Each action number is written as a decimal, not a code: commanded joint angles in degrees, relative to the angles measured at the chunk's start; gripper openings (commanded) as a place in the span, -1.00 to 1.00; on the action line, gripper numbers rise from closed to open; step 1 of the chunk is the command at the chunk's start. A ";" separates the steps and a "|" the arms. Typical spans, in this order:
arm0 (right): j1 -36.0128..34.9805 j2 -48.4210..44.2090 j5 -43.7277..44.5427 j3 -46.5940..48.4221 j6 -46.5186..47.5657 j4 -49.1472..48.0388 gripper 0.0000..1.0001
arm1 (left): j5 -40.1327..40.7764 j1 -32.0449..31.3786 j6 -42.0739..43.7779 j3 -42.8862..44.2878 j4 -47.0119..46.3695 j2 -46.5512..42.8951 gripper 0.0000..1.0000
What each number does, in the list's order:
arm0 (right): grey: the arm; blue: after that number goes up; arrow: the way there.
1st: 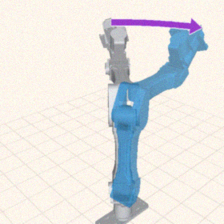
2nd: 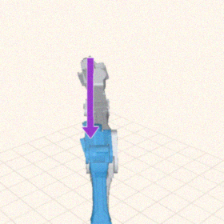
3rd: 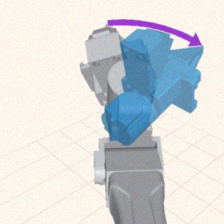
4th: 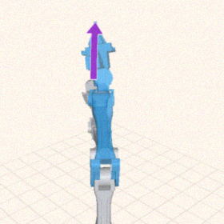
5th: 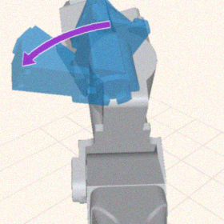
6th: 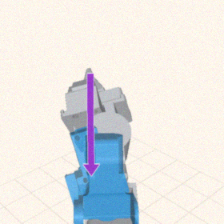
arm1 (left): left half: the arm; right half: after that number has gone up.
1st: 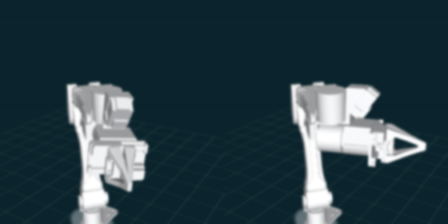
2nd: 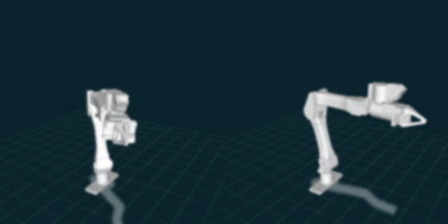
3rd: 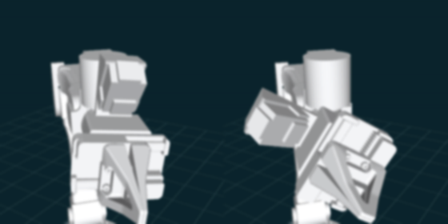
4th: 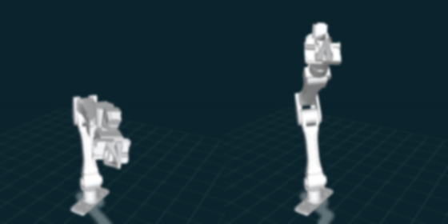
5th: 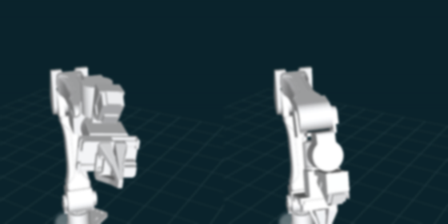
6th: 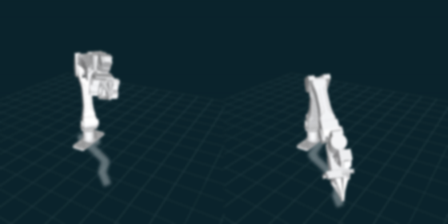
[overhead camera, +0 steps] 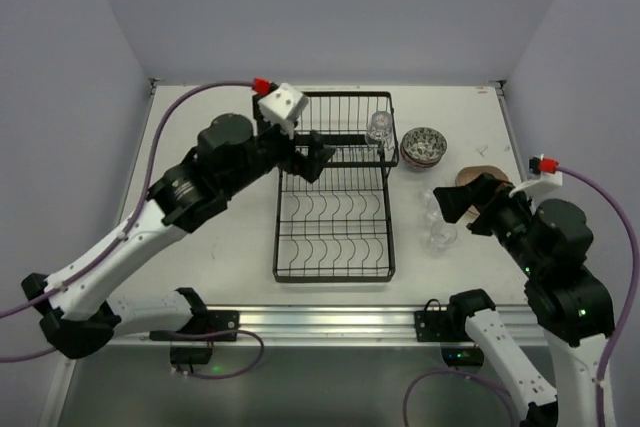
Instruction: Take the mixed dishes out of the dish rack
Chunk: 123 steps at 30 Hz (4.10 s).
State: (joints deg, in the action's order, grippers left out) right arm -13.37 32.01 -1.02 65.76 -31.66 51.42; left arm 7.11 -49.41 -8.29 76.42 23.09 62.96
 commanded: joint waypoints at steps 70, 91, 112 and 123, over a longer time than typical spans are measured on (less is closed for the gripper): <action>0.27 -8.09 -23.30 -4.58 -2.70 -16.57 0.98 | -27.23 12.14 -5.91 17.90 -33.96 21.19 -1.00; -18.97 3.93 -32.21 -16.89 -28.20 -66.17 0.35 | -23.72 -1.04 -44.70 -30.11 -80.39 -0.65 -1.00; -25.83 10.97 -25.35 -15.84 -24.24 -71.64 -0.84 | -18.45 -3.59 -43.92 -34.67 -82.16 -2.31 -1.00; -25.75 2.71 0.19 -9.96 -10.81 -33.32 -1.00 | -1.28 -3.59 -27.41 -29.85 -51.13 -14.51 1.00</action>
State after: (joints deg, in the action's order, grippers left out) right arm -39.31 36.53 -15.46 50.15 -50.43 -0.56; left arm -5.30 -53.15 -44.49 41.95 -42.54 54.17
